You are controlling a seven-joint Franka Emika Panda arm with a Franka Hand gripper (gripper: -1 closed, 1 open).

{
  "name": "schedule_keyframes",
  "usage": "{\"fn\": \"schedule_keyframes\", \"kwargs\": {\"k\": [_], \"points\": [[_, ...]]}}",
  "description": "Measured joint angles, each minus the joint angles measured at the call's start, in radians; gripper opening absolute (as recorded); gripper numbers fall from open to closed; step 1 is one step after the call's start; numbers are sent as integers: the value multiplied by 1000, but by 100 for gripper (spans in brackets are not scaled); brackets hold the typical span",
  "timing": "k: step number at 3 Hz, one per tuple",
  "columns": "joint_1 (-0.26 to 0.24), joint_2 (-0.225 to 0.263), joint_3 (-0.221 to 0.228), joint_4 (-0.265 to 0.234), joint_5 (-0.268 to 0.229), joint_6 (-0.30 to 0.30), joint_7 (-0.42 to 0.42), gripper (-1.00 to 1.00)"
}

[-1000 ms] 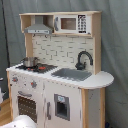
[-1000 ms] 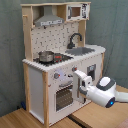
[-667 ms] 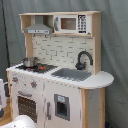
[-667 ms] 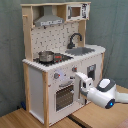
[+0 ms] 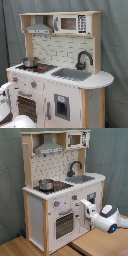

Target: Play with the kitchen

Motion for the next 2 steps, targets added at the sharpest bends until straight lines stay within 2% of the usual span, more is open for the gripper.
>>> {"fn": "schedule_keyframes", "kwargs": {"k": [1, 2], "points": [[-53, -16, 13, 5, -33, 86, -2, 100], [-132, -27, 13, 12, -41, 152, -2, 100]]}}
